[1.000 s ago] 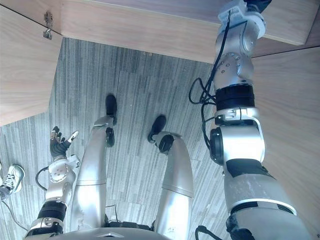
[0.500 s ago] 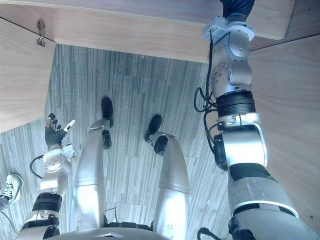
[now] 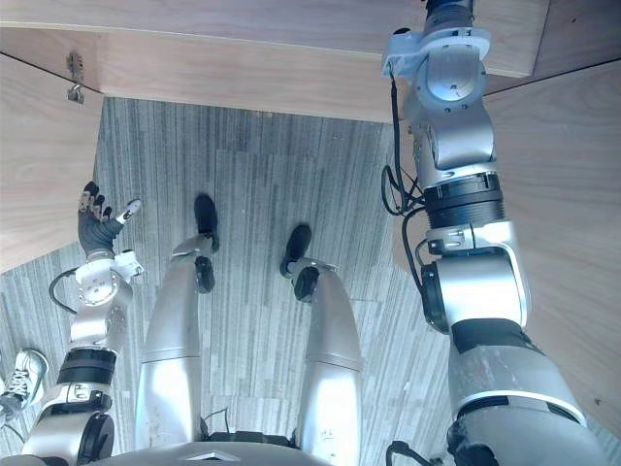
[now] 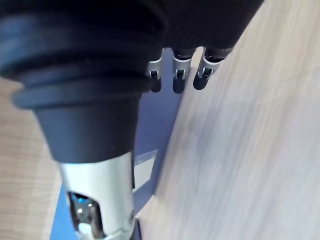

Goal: Walk over to the cabinet, pick up the folder, carry it to the office cabinet, place the folder inside the office cabinet, then close the office cabinet door

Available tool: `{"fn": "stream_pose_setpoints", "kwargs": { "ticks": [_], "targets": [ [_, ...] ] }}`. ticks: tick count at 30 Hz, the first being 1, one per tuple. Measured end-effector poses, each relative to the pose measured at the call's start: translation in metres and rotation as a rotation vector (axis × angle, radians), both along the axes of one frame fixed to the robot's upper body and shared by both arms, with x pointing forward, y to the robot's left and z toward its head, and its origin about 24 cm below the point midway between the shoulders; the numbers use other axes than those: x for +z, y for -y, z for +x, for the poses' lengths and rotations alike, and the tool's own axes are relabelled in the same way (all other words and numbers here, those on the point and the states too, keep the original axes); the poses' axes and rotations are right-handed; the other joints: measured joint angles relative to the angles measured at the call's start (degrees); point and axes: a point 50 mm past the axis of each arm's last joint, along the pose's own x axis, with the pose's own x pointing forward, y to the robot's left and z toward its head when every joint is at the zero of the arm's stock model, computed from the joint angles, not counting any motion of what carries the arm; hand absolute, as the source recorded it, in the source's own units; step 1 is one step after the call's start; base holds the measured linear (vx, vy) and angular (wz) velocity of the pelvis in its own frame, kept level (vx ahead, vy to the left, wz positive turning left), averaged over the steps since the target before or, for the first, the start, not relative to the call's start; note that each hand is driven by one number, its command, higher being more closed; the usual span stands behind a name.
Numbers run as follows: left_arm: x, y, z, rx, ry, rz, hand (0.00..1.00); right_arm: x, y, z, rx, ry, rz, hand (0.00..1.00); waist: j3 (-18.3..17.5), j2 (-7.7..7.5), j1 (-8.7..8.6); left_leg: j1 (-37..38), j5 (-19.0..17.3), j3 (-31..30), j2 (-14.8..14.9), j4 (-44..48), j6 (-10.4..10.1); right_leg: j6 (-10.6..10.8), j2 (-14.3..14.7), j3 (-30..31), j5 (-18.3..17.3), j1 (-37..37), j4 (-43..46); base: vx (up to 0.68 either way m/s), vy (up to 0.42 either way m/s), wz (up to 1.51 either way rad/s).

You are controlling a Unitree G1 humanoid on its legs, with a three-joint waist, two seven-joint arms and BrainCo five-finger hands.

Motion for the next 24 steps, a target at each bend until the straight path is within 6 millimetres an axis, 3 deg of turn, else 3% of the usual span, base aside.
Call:
{"fn": "stream_pose_setpoints", "kwargs": {
  "ticks": [9, 13, 18, 24],
  "targets": [
    [0.006, -0.014, -0.003, 0.050, 0.005, -0.009, 0.00, -0.039, 0.021, -0.008, -0.212, -0.059, -0.146, 0.00, 0.0, 0.00, -0.28, 0.0, 0.0, 0.1, 0.0, 0.1, 0.0, 0.1, 0.1, 0.1, 0.2, -0.1, -0.4, 0.00, 0.000, 0.00],
    [0.020, -0.018, -0.005, 0.066, 0.064, -0.003, 0.00, -0.058, 0.027, -0.019, -0.249, -0.066, -0.136, 0.00, 0.0, 0.00, -0.46, 0.1, 0.0, 0.1, 0.0, 0.1, 0.0, 0.1, 0.1, 0.2, 0.2, -0.1, -0.3, 0.00, 0.000, 0.00],
    [0.026, -0.015, -0.012, 0.075, 0.098, 0.016, 0.00, -0.092, 0.020, -0.036, -0.225, -0.083, -0.104, 0.00, 0.0, 0.00, -0.47, 0.2, 0.0, 0.1, 0.0, 0.1, 0.0, 0.1, 0.1, 0.3, 0.2, -0.1, -0.3, 0.00, 0.000, 0.00],
    [0.017, -0.009, -0.021, 0.086, 0.082, -0.002, 0.00, -0.115, 0.004, -0.055, -0.212, -0.071, -0.073, 0.00, 0.0, -0.01, -0.40, 0.5, -1.3, 0.5, 0.1, 0.5, -0.1, 0.6, 0.2, 0.6, -0.4, 0.0, -0.3, 0.00, -0.004, -0.02]
  ]
}}
